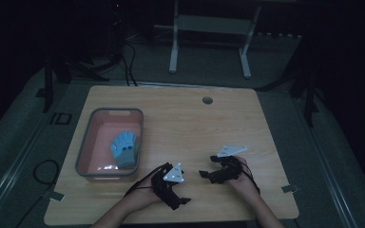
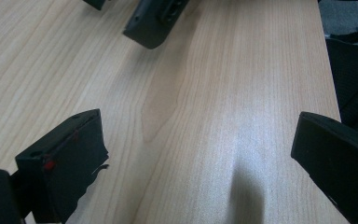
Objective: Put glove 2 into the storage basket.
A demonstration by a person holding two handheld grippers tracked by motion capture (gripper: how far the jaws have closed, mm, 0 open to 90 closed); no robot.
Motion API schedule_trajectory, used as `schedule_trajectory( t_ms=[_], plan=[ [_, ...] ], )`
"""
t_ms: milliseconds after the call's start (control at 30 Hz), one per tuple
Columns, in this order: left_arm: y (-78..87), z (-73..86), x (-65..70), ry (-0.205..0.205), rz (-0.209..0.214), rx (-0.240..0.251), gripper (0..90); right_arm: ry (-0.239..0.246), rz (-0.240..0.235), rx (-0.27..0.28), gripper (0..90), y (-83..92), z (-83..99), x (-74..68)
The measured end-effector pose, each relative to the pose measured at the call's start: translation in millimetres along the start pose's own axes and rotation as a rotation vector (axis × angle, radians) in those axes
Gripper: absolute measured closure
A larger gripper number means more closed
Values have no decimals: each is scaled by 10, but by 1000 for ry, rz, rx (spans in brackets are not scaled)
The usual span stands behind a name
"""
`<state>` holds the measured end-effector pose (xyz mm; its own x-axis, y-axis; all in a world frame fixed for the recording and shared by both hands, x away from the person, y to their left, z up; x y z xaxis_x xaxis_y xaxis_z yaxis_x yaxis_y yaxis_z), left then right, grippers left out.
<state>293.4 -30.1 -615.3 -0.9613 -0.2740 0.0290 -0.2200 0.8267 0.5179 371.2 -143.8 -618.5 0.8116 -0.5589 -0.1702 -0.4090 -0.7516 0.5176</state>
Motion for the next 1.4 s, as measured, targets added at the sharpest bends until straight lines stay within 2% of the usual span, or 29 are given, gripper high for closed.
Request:
schedule_trajectory(
  t_ms=[133, 300, 533, 600, 667, 867, 967, 1033, 1167, 1400],
  plan=[
    [-7, 22, 11, 2, 2, 4, 32, 9, 0, 3, 141, 44, 49, 2],
    [-19, 54, 29, -11, 4, 7, 32, 31, 2, 28, 141, 149, 101, 0],
    [-34, 75, 51, -31, 6, 10, 32, 36, 14, 53, 141, 225, 154, -5],
    [-25, 74, 47, -30, -1, 16, 32, 44, 20, 59, 141, 231, 156, -2],
    [-9, 65, 45, -7, -8, 36, 32, 47, 27, 66, 141, 246, 159, -4],
    [47, 62, 76, -22, -18, 52, 32, 75, 41, 78, 141, 279, 172, -6],
    [72, 81, 77, -14, -20, 53, 32, 88, 47, 78, 141, 292, 177, -3],
    [88, 103, 78, 0, -24, 55, 32, 84, 45, 75, 140, 299, 186, 8],
    [91, 131, 80, -24, -37, 46, 32, 57, 53, 93, 140, 321, 169, 55],
    [105, 125, 72, -16, -35, 62, 32, 50, 51, 100, 140, 318, 159, 59]
  ],
)
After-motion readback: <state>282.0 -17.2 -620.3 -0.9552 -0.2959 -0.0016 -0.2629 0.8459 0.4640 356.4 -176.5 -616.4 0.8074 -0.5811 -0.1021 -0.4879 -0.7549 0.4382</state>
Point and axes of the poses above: each handheld gripper's, and its own axes: y roughly backward along the jaws, z roughly out of its underside, x roughly to its right, the point moved 10 cm from there along -y, roughly forward along the jaws, and after that the axes turned 10 degrees about x, right-handed, at the moved point
